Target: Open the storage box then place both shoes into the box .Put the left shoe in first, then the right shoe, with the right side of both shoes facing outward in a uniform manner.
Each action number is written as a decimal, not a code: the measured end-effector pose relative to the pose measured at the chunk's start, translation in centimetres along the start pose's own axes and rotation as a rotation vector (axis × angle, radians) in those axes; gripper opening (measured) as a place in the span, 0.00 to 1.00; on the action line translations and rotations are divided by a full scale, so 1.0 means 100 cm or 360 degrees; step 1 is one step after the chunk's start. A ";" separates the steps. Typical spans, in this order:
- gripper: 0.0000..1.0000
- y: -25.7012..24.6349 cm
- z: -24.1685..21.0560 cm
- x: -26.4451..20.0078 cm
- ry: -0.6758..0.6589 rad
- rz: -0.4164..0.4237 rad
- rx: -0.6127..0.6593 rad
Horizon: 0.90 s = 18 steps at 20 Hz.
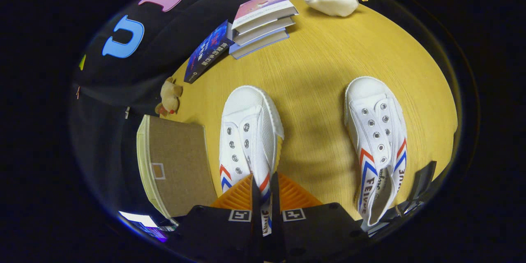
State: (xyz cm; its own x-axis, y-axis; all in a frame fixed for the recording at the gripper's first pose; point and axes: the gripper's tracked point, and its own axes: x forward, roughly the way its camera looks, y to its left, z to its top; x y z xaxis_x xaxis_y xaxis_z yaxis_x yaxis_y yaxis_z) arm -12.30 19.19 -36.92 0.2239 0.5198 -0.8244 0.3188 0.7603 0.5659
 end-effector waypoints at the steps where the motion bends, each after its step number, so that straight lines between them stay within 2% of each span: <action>1: 0.12 0.012 0.003 -0.012 -0.0005 -0.0026 -0.0018; 2: 0.12 0.029 0.008 -0.024 -0.0026 -0.0012 -0.0050; 6: 0.13 0.121 0.015 -0.062 -0.0051 0.0178 -0.0115; 10: 0.12 0.200 -0.002 -0.069 0.0007 0.0282 -0.0138; 13: 0.12 0.248 -0.027 -0.053 0.0101 0.0349 -0.0139; 18: 0.12 0.287 -0.070 0.006 0.0222 0.0289 -0.0161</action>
State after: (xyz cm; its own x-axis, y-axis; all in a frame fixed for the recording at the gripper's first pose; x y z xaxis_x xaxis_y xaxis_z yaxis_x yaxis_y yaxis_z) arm -9.47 44.06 -21.15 0.1374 0.6951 -0.7057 0.1895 0.6808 0.7075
